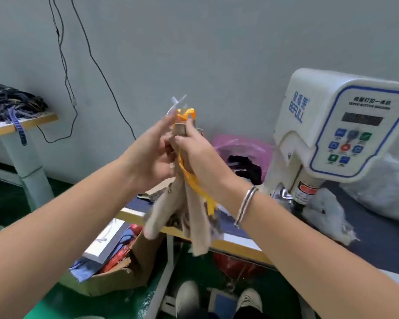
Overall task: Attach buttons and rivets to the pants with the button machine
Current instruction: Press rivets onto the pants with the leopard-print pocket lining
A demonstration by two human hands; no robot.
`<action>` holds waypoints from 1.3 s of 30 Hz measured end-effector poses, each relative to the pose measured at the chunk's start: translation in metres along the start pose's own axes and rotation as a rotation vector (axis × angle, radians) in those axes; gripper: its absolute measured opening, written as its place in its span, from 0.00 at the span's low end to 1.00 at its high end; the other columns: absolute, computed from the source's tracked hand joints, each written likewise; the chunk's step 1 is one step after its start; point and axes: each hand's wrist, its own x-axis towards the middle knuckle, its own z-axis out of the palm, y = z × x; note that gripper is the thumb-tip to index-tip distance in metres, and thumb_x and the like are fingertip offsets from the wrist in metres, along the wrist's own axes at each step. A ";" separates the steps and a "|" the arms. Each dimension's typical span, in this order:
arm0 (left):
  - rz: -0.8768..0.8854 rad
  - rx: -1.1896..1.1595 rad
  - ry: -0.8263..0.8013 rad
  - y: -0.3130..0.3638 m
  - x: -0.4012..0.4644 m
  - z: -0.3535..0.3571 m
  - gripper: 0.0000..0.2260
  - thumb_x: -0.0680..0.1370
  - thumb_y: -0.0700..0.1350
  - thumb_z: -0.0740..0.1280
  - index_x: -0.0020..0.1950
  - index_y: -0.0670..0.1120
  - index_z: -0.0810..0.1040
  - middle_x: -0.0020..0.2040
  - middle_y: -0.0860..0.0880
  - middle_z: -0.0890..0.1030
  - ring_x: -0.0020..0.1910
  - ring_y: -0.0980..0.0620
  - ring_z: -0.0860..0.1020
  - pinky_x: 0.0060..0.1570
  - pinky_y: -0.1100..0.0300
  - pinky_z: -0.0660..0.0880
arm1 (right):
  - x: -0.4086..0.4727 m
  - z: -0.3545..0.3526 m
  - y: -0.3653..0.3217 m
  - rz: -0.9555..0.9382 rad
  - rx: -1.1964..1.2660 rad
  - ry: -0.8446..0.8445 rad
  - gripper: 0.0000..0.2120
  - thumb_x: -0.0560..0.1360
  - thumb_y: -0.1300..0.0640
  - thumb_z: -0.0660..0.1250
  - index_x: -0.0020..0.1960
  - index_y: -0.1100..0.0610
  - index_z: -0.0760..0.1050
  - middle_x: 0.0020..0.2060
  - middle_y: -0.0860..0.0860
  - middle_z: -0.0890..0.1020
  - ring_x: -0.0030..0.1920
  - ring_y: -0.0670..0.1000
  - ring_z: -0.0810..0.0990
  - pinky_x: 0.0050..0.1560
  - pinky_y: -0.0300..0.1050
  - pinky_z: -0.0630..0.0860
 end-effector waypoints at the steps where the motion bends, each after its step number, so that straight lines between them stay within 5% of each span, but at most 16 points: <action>1: 0.066 0.079 0.014 -0.003 -0.002 0.004 0.22 0.70 0.60 0.71 0.55 0.45 0.82 0.53 0.44 0.83 0.51 0.47 0.82 0.52 0.50 0.77 | -0.002 -0.001 0.001 -0.018 0.094 -0.085 0.21 0.81 0.62 0.52 0.72 0.69 0.60 0.45 0.52 0.75 0.44 0.51 0.74 0.47 0.41 0.71; 3: 0.175 0.140 0.113 -0.005 -0.003 0.002 0.22 0.72 0.52 0.72 0.63 0.43 0.76 0.57 0.41 0.81 0.53 0.44 0.82 0.53 0.47 0.78 | 0.001 -0.008 -0.006 0.007 0.250 -0.135 0.20 0.80 0.65 0.50 0.69 0.74 0.60 0.42 0.53 0.74 0.40 0.49 0.73 0.41 0.34 0.70; 5: 0.246 0.135 0.212 -0.004 -0.002 -0.006 0.15 0.76 0.41 0.68 0.63 0.42 0.74 0.55 0.40 0.81 0.48 0.46 0.82 0.49 0.50 0.79 | 0.000 -0.027 -0.004 -0.002 0.340 -0.164 0.22 0.75 0.65 0.55 0.68 0.68 0.67 0.56 0.62 0.79 0.55 0.60 0.78 0.52 0.38 0.73; 7: 0.294 0.129 0.202 0.001 0.001 -0.017 0.14 0.75 0.34 0.65 0.60 0.42 0.75 0.51 0.42 0.81 0.43 0.48 0.81 0.45 0.53 0.80 | -0.001 -0.049 0.010 -0.142 0.231 -0.087 0.22 0.72 0.69 0.56 0.64 0.59 0.74 0.63 0.55 0.77 0.64 0.55 0.76 0.61 0.46 0.74; 9: 0.316 0.146 0.080 0.010 0.002 -0.027 0.16 0.70 0.34 0.66 0.57 0.44 0.76 0.46 0.45 0.83 0.40 0.50 0.82 0.39 0.57 0.81 | -0.003 -0.066 0.033 -0.229 0.062 0.038 0.25 0.74 0.71 0.62 0.67 0.51 0.70 0.68 0.48 0.72 0.68 0.48 0.71 0.65 0.44 0.71; 12: 0.297 0.257 -0.039 0.012 0.010 -0.047 0.21 0.65 0.35 0.66 0.57 0.44 0.76 0.43 0.48 0.84 0.39 0.53 0.83 0.37 0.63 0.79 | -0.012 -0.066 0.073 -0.108 0.072 -0.064 0.41 0.69 0.55 0.75 0.73 0.40 0.56 0.72 0.37 0.62 0.70 0.35 0.62 0.66 0.32 0.65; 15: 0.254 0.252 -0.085 0.005 0.024 -0.068 0.19 0.65 0.35 0.64 0.55 0.46 0.78 0.44 0.50 0.85 0.40 0.54 0.83 0.36 0.65 0.78 | -0.013 -0.057 0.105 -0.097 0.107 0.041 0.39 0.66 0.50 0.75 0.67 0.28 0.58 0.70 0.30 0.62 0.69 0.31 0.61 0.65 0.31 0.66; 19: 0.280 0.299 -0.069 0.005 0.046 -0.095 0.20 0.65 0.35 0.62 0.57 0.45 0.74 0.43 0.53 0.85 0.42 0.56 0.84 0.38 0.67 0.78 | 0.002 -0.046 0.122 0.128 0.366 -0.137 0.33 0.67 0.53 0.74 0.67 0.40 0.65 0.61 0.50 0.79 0.60 0.53 0.79 0.55 0.56 0.78; 21: 0.261 0.262 -0.003 0.012 0.063 -0.107 0.24 0.67 0.37 0.66 0.64 0.44 0.72 0.47 0.50 0.85 0.43 0.53 0.84 0.39 0.63 0.79 | 0.030 -0.046 0.121 0.101 0.396 -0.096 0.26 0.69 0.57 0.73 0.65 0.49 0.70 0.54 0.54 0.83 0.53 0.55 0.83 0.47 0.56 0.81; 24: 0.343 0.273 0.297 0.029 0.101 -0.122 0.29 0.73 0.39 0.72 0.71 0.45 0.65 0.56 0.45 0.81 0.48 0.52 0.82 0.43 0.61 0.79 | 0.092 -0.054 0.102 0.164 0.407 0.136 0.28 0.74 0.62 0.69 0.71 0.52 0.62 0.52 0.54 0.83 0.46 0.52 0.83 0.43 0.49 0.82; 28: 0.331 0.809 0.687 0.010 0.146 -0.132 0.26 0.79 0.48 0.66 0.74 0.45 0.61 0.73 0.43 0.64 0.70 0.45 0.67 0.66 0.54 0.65 | 0.132 -0.048 0.118 0.279 -0.160 0.156 0.36 0.78 0.53 0.64 0.78 0.49 0.47 0.70 0.54 0.66 0.63 0.54 0.72 0.63 0.51 0.72; 30: 0.318 1.023 0.576 -0.027 0.154 -0.132 0.23 0.79 0.45 0.65 0.73 0.42 0.65 0.72 0.42 0.67 0.70 0.44 0.67 0.66 0.57 0.61 | 0.118 -0.025 0.152 0.164 -0.459 0.033 0.34 0.77 0.48 0.63 0.78 0.50 0.49 0.76 0.51 0.55 0.74 0.54 0.59 0.72 0.47 0.56; 33: 0.209 1.341 0.227 -0.101 0.152 -0.124 0.19 0.81 0.50 0.61 0.70 0.45 0.70 0.68 0.45 0.72 0.70 0.46 0.67 0.68 0.57 0.58 | 0.082 0.001 0.211 0.098 -0.822 -0.101 0.34 0.76 0.40 0.59 0.77 0.45 0.49 0.77 0.49 0.48 0.76 0.54 0.47 0.75 0.49 0.47; 36: -0.021 1.406 0.108 -0.152 0.143 -0.120 0.21 0.82 0.59 0.52 0.74 0.56 0.63 0.76 0.52 0.63 0.76 0.50 0.58 0.74 0.47 0.47 | 0.056 0.010 0.242 0.127 -1.053 -0.103 0.35 0.75 0.38 0.56 0.77 0.43 0.45 0.77 0.51 0.46 0.75 0.56 0.46 0.75 0.52 0.44; 39: -0.075 1.390 0.062 -0.158 0.138 -0.129 0.24 0.82 0.61 0.49 0.77 0.60 0.54 0.79 0.52 0.52 0.78 0.52 0.47 0.74 0.44 0.38 | 0.049 0.010 0.238 0.101 -0.990 -0.038 0.32 0.74 0.39 0.58 0.75 0.40 0.50 0.77 0.50 0.48 0.74 0.55 0.50 0.74 0.51 0.47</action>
